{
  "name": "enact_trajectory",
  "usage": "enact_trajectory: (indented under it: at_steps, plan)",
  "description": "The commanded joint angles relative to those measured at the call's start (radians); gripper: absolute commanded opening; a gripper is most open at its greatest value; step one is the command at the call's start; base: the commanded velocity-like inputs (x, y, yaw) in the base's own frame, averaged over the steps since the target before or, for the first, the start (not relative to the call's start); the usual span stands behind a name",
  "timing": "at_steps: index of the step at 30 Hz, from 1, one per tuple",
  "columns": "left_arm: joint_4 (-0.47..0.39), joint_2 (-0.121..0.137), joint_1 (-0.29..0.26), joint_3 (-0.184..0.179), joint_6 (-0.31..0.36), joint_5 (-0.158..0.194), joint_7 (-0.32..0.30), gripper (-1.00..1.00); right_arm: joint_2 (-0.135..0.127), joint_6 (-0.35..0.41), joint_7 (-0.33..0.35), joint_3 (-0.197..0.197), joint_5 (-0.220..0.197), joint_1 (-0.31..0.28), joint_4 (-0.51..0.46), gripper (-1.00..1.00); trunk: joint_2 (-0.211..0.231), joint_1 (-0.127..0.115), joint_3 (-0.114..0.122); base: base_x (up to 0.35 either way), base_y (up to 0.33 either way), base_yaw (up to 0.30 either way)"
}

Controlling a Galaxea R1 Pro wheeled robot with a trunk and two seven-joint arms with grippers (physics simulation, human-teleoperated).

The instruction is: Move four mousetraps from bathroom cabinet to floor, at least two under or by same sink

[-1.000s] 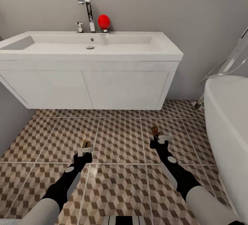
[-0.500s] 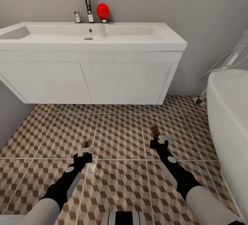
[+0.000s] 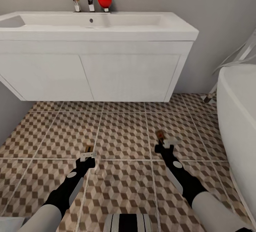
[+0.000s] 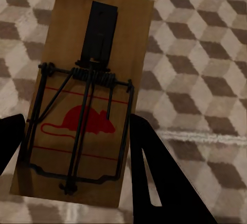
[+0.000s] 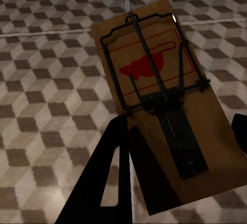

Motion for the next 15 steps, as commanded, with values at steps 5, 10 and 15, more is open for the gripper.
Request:
enact_trajectory:
  at_steps: [5,10,15]
  plan:
    - [-0.001,0.001,0.000,-0.005,-0.001,0.009,0.000,-1.00,-0.002,-0.005,-0.009,0.009,-0.010,-0.001,0.000,-1.00,-0.001,0.002,-0.028,0.000,0.000,0.000]
    - [-0.002,0.001,0.000,-0.005,-0.001,0.009,0.000,-1.00,-0.002,-0.005,-0.009,0.009,-0.010,-0.001,0.000,-1.00,-0.003,0.004,-0.055,0.000,0.000,0.000]
    - [-0.002,0.001,0.000,-0.005,-0.001,0.009,0.000,-1.00,-0.002,-0.005,-0.009,0.009,-0.010,-0.001,0.000,-1.00,-0.004,0.006,-0.082,0.000,0.000,0.000]
